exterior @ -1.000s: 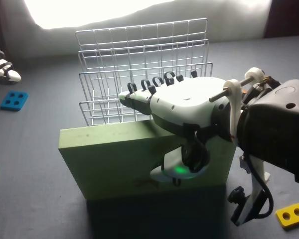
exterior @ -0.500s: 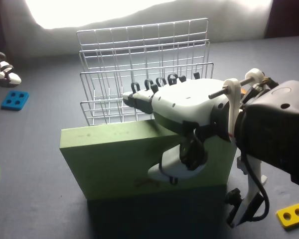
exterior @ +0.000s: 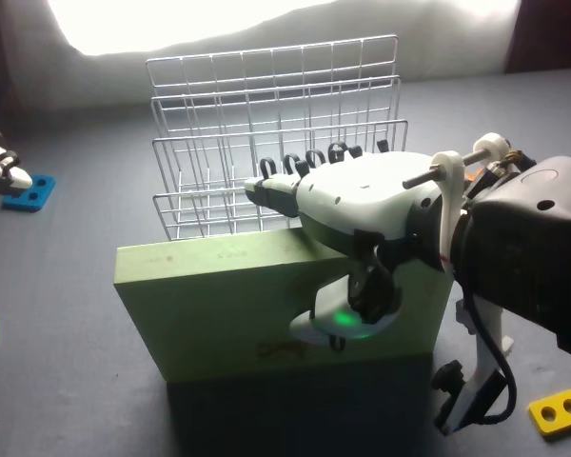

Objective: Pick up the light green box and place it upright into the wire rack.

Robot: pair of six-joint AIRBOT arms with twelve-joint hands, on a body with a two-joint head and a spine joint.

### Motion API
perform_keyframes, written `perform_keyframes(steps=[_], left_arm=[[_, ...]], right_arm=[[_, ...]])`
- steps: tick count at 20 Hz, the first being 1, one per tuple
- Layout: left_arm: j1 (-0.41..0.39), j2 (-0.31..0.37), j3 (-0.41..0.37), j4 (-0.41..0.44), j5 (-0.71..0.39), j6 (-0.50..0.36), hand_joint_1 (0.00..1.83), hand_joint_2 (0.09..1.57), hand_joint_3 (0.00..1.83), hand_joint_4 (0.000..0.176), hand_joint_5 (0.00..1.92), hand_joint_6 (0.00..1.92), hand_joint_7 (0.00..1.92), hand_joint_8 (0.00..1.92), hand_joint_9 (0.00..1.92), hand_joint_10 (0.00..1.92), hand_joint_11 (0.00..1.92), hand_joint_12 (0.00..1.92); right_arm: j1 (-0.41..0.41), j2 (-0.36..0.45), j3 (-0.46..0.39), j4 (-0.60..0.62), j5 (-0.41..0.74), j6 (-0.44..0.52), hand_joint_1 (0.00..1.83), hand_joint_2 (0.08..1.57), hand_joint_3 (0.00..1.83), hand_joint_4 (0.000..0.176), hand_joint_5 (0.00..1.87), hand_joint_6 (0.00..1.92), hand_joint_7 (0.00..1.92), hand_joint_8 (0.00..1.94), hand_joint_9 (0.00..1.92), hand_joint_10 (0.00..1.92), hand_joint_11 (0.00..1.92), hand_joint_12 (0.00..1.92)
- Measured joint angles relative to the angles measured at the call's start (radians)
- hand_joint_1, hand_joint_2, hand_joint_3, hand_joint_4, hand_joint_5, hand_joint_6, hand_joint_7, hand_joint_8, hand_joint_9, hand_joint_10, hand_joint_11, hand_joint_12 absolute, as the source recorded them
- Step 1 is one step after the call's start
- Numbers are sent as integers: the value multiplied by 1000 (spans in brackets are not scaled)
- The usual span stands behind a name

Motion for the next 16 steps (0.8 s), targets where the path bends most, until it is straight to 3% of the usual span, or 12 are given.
perform_keyframes(steps=[3, 4, 5, 6, 7, 8, 13, 16], left_arm=[[19, 0, -9, -11, 1, -16, 407, 1362, 0, 0, 169, 4, 195, 3, 242, 4, 0, 870], [24, 0, -14, -11, -2, -23, 388, 1366, 1, 0, 156, 2, 189, 1, 240, 3, 0, 873], [34, 0, -14, -19, 0, -30, 384, 1369, 2, 0, 155, 2, 192, 2, 240, 2, 0, 871], [39, 0, -14, -22, -2, -41, 382, 1369, 3, 0, 154, 2, 194, 3, 246, 5, 0, 872], [45, 0, -14, -25, -1, -46, 358, 1374, 4, 0, 152, 1, 197, 3, 251, 6, 0, 883], [45, 0, -14, -25, -4, -52, 353, 1379, 5, 0, 155, 2, 195, 1, 247, 3, 0, 905], [45, 0, -4, -72, -6, -97, 388, 1372, 1, 0, 166, 3, 206, 1, 261, 6, 0, 934], [45, -5, 2, -63, -6, -113, 371, 1378, 3, 0, 154, 1, 196, 2, 251, 4, 0, 890]], right_arm=[[-4, 0, 0, -5, 0, 4, 1136, 1031, 3, 0, 463, 45, 546, 24, 512, 60, 0, 1155], [-6, 0, 0, 0, 0, 10, 1195, 1058, 5, 0, 686, 80, 802, 67, 758, 187, 180, 1317], [-6, 0, 0, 1, 3, 15, 1218, 1095, 7, 0, 932, 738, 969, 820, 926, 441, 370, 1489], [-6, 0, 0, -1, 3, 21, 1338, 1123, 3, 0, 970, 839, 968, 1029, 816, 1181, 436, 1581], [-6, 0, 0, 0, 5, 24, 1359, 1142, 2, 0, 977, 860, 934, 1136, 758, 1378, 442, 1650], [-6, 0, 0, 0, 3, 24, 1365, 1140, 0, 0, 987, 818, 949, 1159, 766, 1438, 444, 1702], [-6, 0, 0, 0, 4, 25, 1359, 1164, 2, 0, 900, 1011, 894, 1206, 734, 1462, 444, 1748], [-3, 11, 0, 3, 1, 25, 1354, 1179, 1, 0, 884, 994, 877, 1259, 691, 1508, 373, 1764]])
